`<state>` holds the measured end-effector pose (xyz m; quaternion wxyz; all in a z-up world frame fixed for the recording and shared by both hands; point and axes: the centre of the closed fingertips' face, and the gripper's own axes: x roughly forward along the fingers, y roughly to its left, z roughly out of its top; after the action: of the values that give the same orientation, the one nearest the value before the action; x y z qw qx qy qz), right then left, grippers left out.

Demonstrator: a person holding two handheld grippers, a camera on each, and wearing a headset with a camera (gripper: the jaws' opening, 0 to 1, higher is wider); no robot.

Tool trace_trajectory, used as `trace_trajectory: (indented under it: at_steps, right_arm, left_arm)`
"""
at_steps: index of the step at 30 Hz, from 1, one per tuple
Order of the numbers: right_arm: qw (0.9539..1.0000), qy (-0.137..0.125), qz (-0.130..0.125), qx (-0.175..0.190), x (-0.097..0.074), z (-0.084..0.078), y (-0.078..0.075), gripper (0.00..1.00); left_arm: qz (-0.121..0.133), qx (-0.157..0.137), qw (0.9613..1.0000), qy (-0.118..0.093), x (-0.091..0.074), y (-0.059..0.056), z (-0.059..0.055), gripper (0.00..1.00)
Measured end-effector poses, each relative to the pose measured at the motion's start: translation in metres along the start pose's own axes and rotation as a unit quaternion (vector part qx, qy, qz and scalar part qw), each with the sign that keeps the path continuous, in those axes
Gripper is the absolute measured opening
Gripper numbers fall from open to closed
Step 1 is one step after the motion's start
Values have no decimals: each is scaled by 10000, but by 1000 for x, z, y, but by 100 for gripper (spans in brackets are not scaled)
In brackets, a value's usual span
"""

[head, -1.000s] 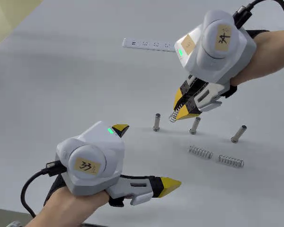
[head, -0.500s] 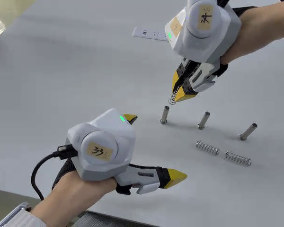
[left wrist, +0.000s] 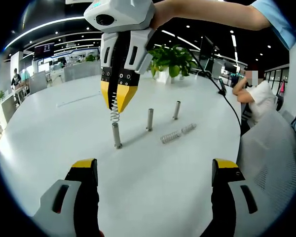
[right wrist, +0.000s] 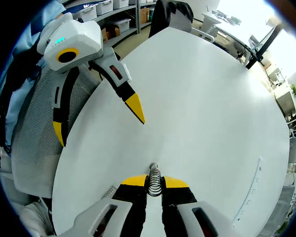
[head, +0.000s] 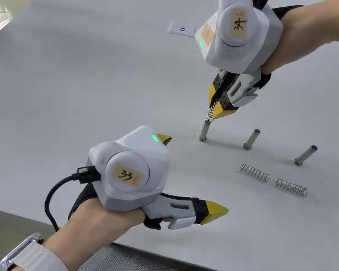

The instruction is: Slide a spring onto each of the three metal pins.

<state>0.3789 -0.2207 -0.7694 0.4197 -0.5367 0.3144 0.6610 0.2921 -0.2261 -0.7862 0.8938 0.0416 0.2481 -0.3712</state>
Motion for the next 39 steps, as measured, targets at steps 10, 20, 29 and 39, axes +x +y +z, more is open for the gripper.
trace_trajectory:
  at_steps: [10,20,29,39]
  right_arm:
    - [9999,83,55,-95,6,-1,-4,7]
    - [9996,177,105,-172,15,-2,-4,7]
    - [9994,254,207,-134,36,-4,-7,7]
    - [9988,336,358,-54,51,-9,-7,7]
  left_arm:
    - [-10,-57,10000,-19,1,3,1,93]
    - [-26,-121,9999,4,2,4,-2,92]
    - [-17,-192,9998,0,2,6,-3,91]
    - [-30,-286,9996,-23,3,7,-4,90]
